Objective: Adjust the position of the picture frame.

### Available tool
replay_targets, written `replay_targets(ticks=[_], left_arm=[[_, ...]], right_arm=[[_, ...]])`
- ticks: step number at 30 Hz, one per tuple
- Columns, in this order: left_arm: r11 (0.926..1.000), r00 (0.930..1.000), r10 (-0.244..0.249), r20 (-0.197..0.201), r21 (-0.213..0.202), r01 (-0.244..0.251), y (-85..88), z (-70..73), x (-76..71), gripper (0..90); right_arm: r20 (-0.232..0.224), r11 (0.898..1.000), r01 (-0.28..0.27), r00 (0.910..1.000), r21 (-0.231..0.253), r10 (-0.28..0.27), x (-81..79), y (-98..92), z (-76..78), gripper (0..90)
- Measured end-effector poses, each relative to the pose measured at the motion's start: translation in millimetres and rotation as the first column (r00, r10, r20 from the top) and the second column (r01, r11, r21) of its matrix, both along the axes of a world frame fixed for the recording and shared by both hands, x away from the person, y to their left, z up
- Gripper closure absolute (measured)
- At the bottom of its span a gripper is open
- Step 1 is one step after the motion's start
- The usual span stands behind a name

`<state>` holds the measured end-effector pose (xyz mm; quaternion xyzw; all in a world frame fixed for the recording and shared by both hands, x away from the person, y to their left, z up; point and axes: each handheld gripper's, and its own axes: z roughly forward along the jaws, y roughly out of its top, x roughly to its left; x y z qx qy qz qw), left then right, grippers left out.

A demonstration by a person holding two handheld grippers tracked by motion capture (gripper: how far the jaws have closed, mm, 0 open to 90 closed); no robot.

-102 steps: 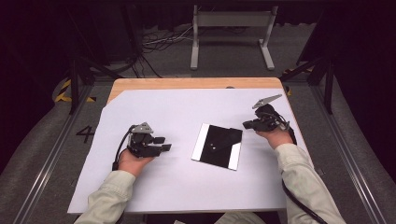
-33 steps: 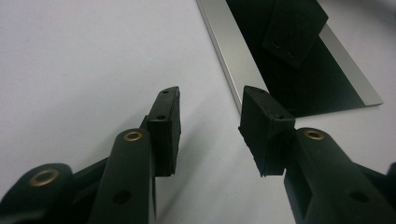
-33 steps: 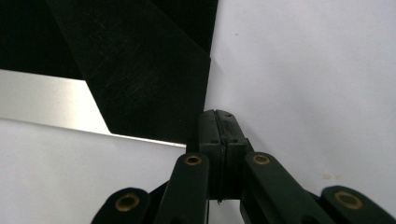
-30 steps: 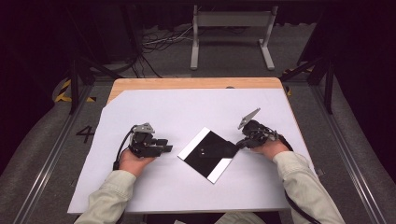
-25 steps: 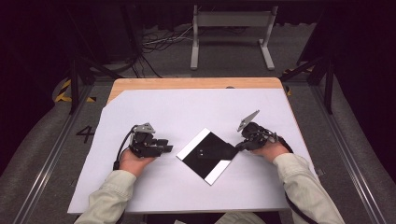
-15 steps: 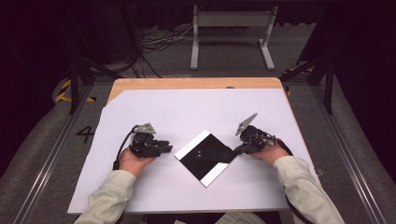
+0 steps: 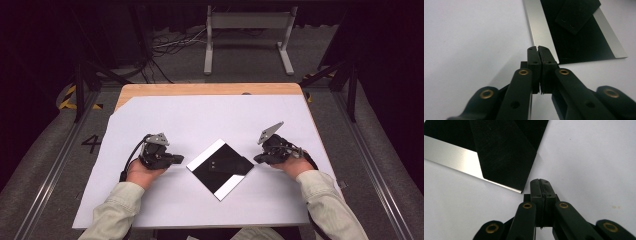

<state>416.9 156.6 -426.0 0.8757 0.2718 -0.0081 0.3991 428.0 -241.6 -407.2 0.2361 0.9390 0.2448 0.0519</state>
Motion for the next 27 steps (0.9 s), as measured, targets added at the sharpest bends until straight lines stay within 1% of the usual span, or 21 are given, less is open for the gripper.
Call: replay_targets(ticks=[3, 6, 7, 10, 12, 13, 16, 19, 20, 22, 23, 24, 25, 27], left_arm=[[0.9984, 0.9985, -0.051, -0.018, 0.025, 0.051, -4.9, 1.3, -1.2, 89.9], [0.9935, 0.9940, -0.097, -0.049, 0.054, 0.100, -10.0, 0.5, -2.2, 89.9], [0.9922, 0.9919, -0.109, -0.066, 0.053, 0.112, -11.1, -0.3, -2.3, 89.9], [0.9866, 0.9865, -0.133, -0.095, 0.081, 0.141, -16.0, -3.7, -2.0, 89.9], [0.9832, 0.9847, -0.142, -0.101, 0.100, 0.152, -19.5, -5.8, -2.1, 90.0], [0.9836, 0.9845, -0.140, -0.105, 0.100, 0.151, -21.3, -6.5, -2.4, 90.0], [0.9814, 0.9851, -0.139, -0.102, 0.119, 0.151, -26.2, -7.4, -2.5, 89.9], [0.9759, 0.9867, -0.134, -0.093, 0.161, 0.147, -30.8, -10.4, -3.0, 90.0], [0.9760, 0.9865, -0.133, -0.096, 0.160, 0.147, -31.4, -11.1, -2.3, 90.0], [0.9774, 0.9885, -0.121, -0.090, 0.163, 0.135, -32.8, -10.8, -1.5, 90.0], [0.9763, 0.9890, -0.122, -0.084, 0.169, 0.135, -34.1, -10.7, -1.0, 90.0], [0.9762, 0.9897, -0.117, -0.082, 0.174, 0.130, -35.3, -10.5, -1.2, 90.0], [0.9749, 0.9897, -0.121, -0.077, 0.179, 0.133, -36.8, -10.1, -0.6, 90.0], [0.9730, 0.9884, -0.131, -0.077, 0.181, 0.143, -37.6, -9.5, 0.6, 90.0]], right_arm=[[0.009, 1.000, 0.012, 0.9999, 0.006, -0.012, -1.6, -3.0, 1.8, 90.0], [0.014, 1.000, 0.020, 0.9997, 0.012, -0.020, -1.7, -5.2, 2.0, 90.0], [0.014, 1.000, 0.023, 0.9996, 0.017, -0.023, -1.6, -5.8, 1.9, 90.0], [0.016, 0.999, 0.033, 0.9993, 0.022, -0.033, -2.1, -7.0, 2.1, 90.0], [0.018, 0.999, 0.035, 0.9992, 0.026, -0.035, -2.3, -8.1, 2.6, 90.0], [0.021, 0.999, 0.034, 0.9992, 0.029, -0.034, -2.3, -8.7, 3.0, 90.0], [0.025, 0.998, 0.045, 0.9986, 0.036, -0.046, -3.3, -10.5, 4.0, 90.0], [0.029, 0.998, 0.050, 0.9983, 0.040, -0.051, -5.1, -12.7, 4.7, 90.0], [0.033, 0.998, 0.049, 0.9982, 0.041, -0.051, -5.6, -13.7, 4.9, 90.0], [0.036, 0.998, 0.055, 0.9977, 0.044, -0.057, -7.1, -15.8, 5.3, 90.0], [0.039, 0.998, 0.054, 0.9977, 0.045, -0.056, -7.7, -17.4, 5.4, 90.0], [0.036, 0.997, 0.066, 0.9971, 0.046, -0.067, -8.8, -18.7, 5.4, 90.0], [0.040, 0.997, 0.063, 0.9971, 0.047, -0.064, -8.9, -20.2, 5.4, 90.0], [0.041, 0.995, 0.081, 0.9957, 0.050, -0.083, -11.5, -24.7, 5.8, 90.0]])
